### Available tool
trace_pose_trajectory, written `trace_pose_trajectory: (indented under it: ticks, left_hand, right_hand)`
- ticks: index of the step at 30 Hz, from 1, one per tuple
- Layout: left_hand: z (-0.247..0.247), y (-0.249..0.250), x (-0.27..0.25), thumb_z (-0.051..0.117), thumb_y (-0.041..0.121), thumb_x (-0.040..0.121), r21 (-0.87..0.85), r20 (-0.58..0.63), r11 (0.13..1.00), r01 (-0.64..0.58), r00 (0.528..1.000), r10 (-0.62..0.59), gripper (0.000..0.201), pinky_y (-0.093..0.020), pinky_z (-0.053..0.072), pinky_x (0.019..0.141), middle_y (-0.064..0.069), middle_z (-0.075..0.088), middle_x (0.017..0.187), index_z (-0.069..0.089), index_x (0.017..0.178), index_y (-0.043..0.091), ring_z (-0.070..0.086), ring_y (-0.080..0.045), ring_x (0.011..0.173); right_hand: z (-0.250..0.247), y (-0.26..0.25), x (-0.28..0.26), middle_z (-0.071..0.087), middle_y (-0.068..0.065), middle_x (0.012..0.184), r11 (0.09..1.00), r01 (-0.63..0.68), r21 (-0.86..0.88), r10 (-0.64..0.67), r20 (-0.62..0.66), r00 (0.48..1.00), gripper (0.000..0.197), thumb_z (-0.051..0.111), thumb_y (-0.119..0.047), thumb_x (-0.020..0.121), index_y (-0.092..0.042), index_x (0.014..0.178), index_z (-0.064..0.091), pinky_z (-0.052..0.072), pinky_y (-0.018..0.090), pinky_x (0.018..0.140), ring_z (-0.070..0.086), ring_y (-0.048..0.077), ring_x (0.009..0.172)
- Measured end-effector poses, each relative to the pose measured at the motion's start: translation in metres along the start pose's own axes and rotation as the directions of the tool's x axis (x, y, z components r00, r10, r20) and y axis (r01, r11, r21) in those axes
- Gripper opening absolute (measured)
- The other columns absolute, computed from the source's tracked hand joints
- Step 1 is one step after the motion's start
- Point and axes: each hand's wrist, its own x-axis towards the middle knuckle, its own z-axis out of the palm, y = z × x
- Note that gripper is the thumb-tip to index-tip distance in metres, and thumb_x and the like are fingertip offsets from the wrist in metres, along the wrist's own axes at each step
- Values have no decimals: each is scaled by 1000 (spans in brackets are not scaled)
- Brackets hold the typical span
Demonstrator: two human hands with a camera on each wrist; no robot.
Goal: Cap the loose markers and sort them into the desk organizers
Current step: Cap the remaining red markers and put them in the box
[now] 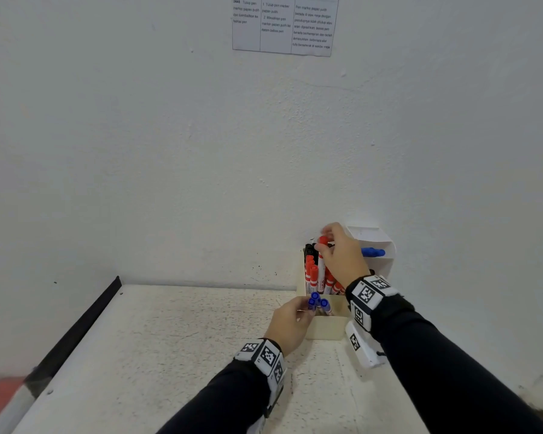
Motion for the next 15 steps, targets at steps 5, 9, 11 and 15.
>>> trace_pose_trajectory:
  ticks: [5, 9, 11, 15]
  left_hand:
    - [0, 0, 0, 48, 18, 96, 13, 3, 1000, 1, 1000, -1, 30, -13, 37, 86, -2, 61, 122, 54, 125, 13, 52, -6, 99]
    - [-1, 1, 0, 47, 18, 96, 10, 10, 1000, 21, 1000, -21, 30, -16, 38, 89, -3, 61, 123, 54, 125, 12, 55, -12, 107]
    - [0, 2, 0, 48, 17, 95, 3, 10, 1000, 27, 1000, -27, 30, -17, 38, 90, -4, 61, 123, 54, 124, 12, 56, -14, 110]
    - [1, 2, -1, 49, 16, 95, -4, -1, 1000, 27, 1000, -27, 29, -17, 39, 89, -5, 62, 121, 55, 122, 11, 55, -12, 102]
  right_hand:
    - [-9, -11, 11, 62, 9, 104, 993, 113, 24, -107, -180, 978, 19, 46, -10, 94, -6, 110, 57, 45, 22, 80, 58, 15, 92]
    - [-19, -9, 15, 61, 16, 98, 956, 287, -58, -283, -432, 856, 16, 46, -1, 92, 3, 102, 58, 35, 12, 78, 52, 15, 87]
    - [-21, -4, 12, 61, 17, 97, 956, 283, -78, -288, -439, 851, 16, 46, 0, 92, 4, 101, 58, 34, 11, 77, 50, 14, 87]
    - [-18, 11, 2, 61, 7, 96, 991, 133, -1, -130, -226, 966, 15, 46, -6, 94, -4, 102, 59, 38, 14, 75, 53, 12, 87]
